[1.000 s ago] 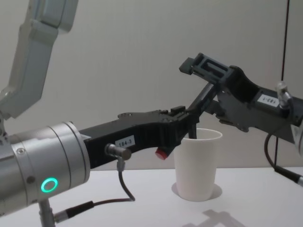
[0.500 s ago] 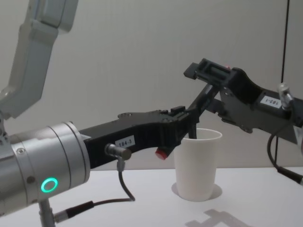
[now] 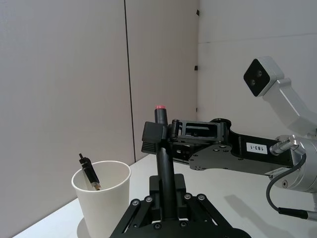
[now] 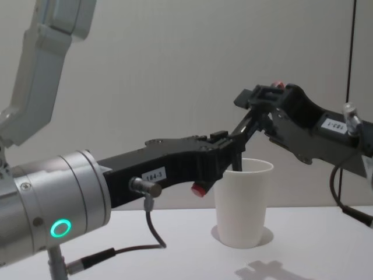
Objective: Place the pen into the pen holder.
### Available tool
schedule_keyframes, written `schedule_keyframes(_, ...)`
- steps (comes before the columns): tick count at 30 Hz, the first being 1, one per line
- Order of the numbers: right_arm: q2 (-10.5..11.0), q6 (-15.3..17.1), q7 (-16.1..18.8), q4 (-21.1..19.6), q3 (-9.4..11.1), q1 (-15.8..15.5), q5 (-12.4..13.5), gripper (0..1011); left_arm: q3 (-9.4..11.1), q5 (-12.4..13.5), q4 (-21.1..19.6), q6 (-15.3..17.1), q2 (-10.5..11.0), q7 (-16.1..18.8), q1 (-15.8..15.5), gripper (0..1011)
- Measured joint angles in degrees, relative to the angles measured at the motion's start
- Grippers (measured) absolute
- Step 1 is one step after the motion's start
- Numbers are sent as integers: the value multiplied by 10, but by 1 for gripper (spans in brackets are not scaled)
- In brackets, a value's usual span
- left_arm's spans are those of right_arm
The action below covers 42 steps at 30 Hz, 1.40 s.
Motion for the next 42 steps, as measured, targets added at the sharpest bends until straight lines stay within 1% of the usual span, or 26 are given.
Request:
schedule_keyframes(5, 0, 0, 0, 0, 0, 0, 0, 246, 0, 0, 0, 0, 0, 0, 0, 170)
schedule_keyframes(7, 0, 0, 0, 0, 0, 0, 0, 214, 0, 0, 0, 0, 0, 0, 0, 170)
schedule_keyframes(36, 0, -1, -1, 0, 0, 0, 0, 211, 0, 0, 0, 0, 0, 0, 0, 171)
schedule_keyframes(38, 1, -1, -3, 1, 1, 0, 0, 208, 0, 0, 0, -1, 0, 0, 0, 193)
schedule_keyframes(39, 1, -1, -3, 0, 1, 0, 0, 207, 0, 0, 0, -1, 0, 0, 0, 228)
schedule_keyframes(41, 1, -1, -3, 1, 1, 0, 0, 206, 0, 0, 0, -1, 0, 0, 0, 259)
schedule_keyframes(42, 1, -1, -3, 0, 1, 0, 0, 206, 0, 0, 0, -1, 0, 0, 0, 326)
